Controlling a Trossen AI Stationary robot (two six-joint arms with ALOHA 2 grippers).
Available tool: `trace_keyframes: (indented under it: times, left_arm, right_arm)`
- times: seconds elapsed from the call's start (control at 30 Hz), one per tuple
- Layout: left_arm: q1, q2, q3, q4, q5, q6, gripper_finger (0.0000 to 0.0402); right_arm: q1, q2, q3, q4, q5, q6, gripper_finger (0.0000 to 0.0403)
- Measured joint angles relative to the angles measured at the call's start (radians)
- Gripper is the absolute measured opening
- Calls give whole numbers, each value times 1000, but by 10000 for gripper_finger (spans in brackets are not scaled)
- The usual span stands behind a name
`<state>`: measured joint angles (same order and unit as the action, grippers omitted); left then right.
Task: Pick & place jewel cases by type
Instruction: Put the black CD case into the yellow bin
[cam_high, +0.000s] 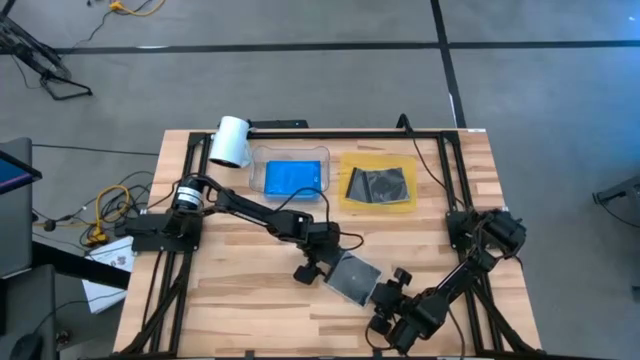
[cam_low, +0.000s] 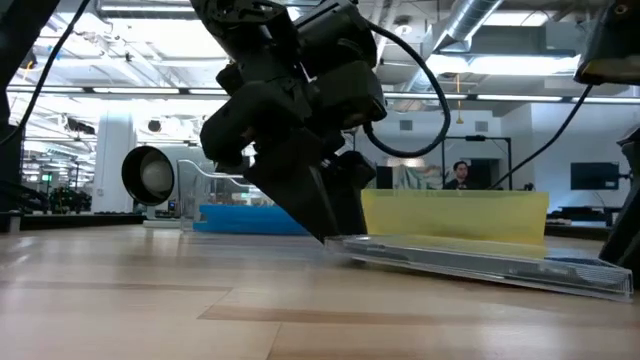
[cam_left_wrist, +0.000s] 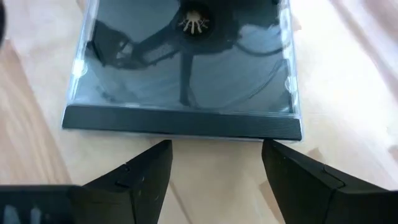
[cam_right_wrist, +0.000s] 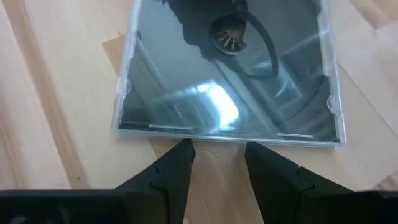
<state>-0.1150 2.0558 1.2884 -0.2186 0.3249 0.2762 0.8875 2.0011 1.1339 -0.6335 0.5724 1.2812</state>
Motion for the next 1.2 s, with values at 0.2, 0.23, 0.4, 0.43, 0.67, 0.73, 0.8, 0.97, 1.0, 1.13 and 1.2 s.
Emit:
trace_keyframes:
  times: [0.2,0.23,0.4,0.43,0.67,0.73,0.8,0.97,1.0,1.13,1.2]
  left_arm:
    - [2,-1,-21,-5,-20,-22,243]
    - [1,1,-21,-3,-24,-23,243]
    - [-3,19,-21,25,-53,-16,243]
    - [-5,24,-21,28,-63,-15,243]
    - [-18,72,-20,57,-91,-2,243]
    - [-17,72,-25,71,-76,-22,243]
    - [-16,71,-26,77,-58,-44,243]
    - [-16,71,-28,79,-36,-48,243]
    - [-16,71,-29,87,-33,-51,243]
    - [-16,74,-33,133,-25,-62,243]
    - [-16,74,-34,147,-17,-55,243]
  right_arm:
    - [-7,-84,-6,-46,-144,-43,164]
    - [-12,-97,-6,-48,-176,-49,167]
    - [-48,-110,-5,-52,-209,-85,185]
    - [-55,-110,-5,-50,-201,-87,187]
    - [-93,-119,-66,36,-238,-90,193]
    - [-96,-121,-97,79,-226,-93,190]
    - [-98,-123,-114,92,-224,-91,186]
    - [-89,-124,-140,113,-201,-88,176]
    - [-87,-124,-144,120,-196,-89,174]
    - [-84,-123,-150,142,-178,-95,169]
    - [-75,-122,-151,146,-166,-95,167]
